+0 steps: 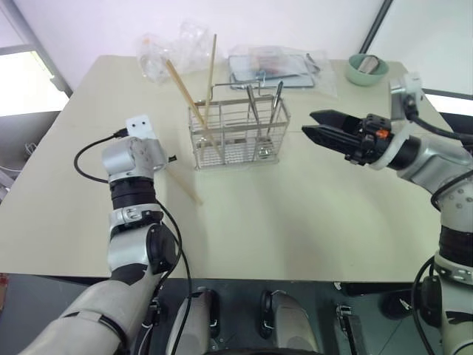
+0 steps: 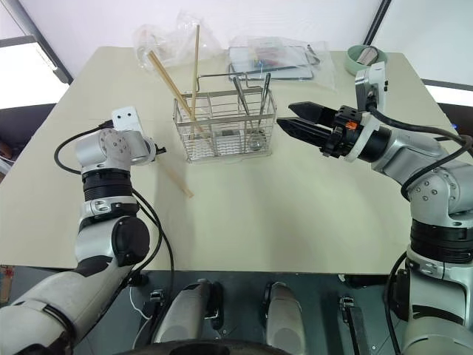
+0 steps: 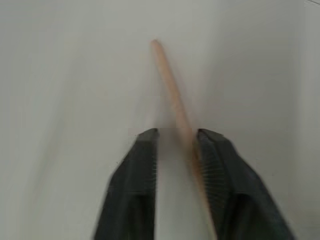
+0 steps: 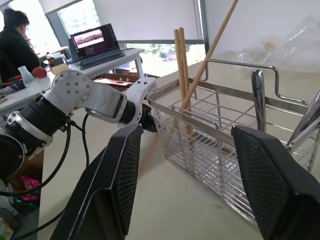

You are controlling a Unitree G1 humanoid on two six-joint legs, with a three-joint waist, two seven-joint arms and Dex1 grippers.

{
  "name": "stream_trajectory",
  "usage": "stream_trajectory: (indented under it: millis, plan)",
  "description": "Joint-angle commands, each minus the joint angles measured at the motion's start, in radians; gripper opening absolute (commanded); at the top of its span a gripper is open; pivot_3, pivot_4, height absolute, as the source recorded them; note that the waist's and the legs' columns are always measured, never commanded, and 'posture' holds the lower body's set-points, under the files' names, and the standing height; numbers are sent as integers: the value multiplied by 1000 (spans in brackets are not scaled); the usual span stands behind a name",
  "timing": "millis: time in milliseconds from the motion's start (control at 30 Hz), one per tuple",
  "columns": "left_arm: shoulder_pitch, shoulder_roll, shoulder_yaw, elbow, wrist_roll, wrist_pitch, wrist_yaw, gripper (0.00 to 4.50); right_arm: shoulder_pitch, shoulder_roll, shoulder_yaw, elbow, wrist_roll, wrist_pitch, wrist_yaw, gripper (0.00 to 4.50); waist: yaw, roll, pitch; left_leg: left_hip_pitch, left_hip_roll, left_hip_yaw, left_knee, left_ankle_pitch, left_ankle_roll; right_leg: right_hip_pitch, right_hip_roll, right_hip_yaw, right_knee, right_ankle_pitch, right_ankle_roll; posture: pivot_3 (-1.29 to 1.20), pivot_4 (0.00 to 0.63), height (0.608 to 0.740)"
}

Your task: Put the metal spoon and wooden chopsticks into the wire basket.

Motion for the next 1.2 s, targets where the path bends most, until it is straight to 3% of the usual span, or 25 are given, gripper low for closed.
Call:
stream_trajectory:
  millis: [33, 200, 267, 333, 467, 700, 867, 1200]
  plan:
    - [-8, -8, 16, 11, -9, -5, 0, 23, -9, 2, -36, -22, 23, -15, -4, 2907, 1, 0, 0, 0, 0, 0, 0, 0, 0, 0, 0, 0, 0, 0, 0, 0, 150, 707]
    - [11, 64, -91, -55, 56, -245, -50, 23, -15, 8, -30, -15, 20, -16, -6, 2907, -6, -1, 1, 0, 0, 0, 0, 0, 0, -1, 0, 0, 0, 0, 0, 0, 150, 707]
    - [-7, 100, -75, -66, 47, -395, -75, 23, -18, 8, -30, -14, 22, -13, -7, 2907, -8, -1, 1, -3, 0, 0, 0, 0, 0, -3, 0, 0, 0, 0, 0, 0, 150, 707]
    - [-33, 131, -51, -70, 17, -535, -115, 23, -22, 5, -31, -11, 25, -7, -7, 2907, -10, -1, 1, -4, 1, 0, 0, 1, -1, -4, 1, 0, 0, 0, -1, 0, 150, 707]
    - [-141, 218, -22, -145, -111, -795, -348, 23, -38, -10, -32, -4, 29, 14, -6, 2907, -8, -3, 2, -6, 1, 1, 0, 1, -2, -6, 0, -1, -1, 1, -1, 0, 150, 707]
    - [-157, 210, -109, -391, -376, -650, -623, 23, -39, -17, -33, 0, 30, 29, -7, 2907, -5, -3, 1, -5, -1, 2, 1, 1, -2, -2, -1, -1, -3, 1, 0, 0, 150, 707]
    - [-18, 176, -246, -491, -371, -595, -689, 23, -22, -6, -40, -18, 42, 33, -27, 2907, -9, -3, 1, -1, 0, 1, 1, 0, 0, -1, 1, 0, 0, 1, 0, 0, 150, 707]
    - [122, 106, -375, -429, -246, -768, -742, 23, -10, -6, -69, -48, 83, 51, -79, 2907, -7, -3, 1, -2, 0, 2, 1, 0, 1, -1, 1, 0, -1, 1, 0, 0, 150, 707]
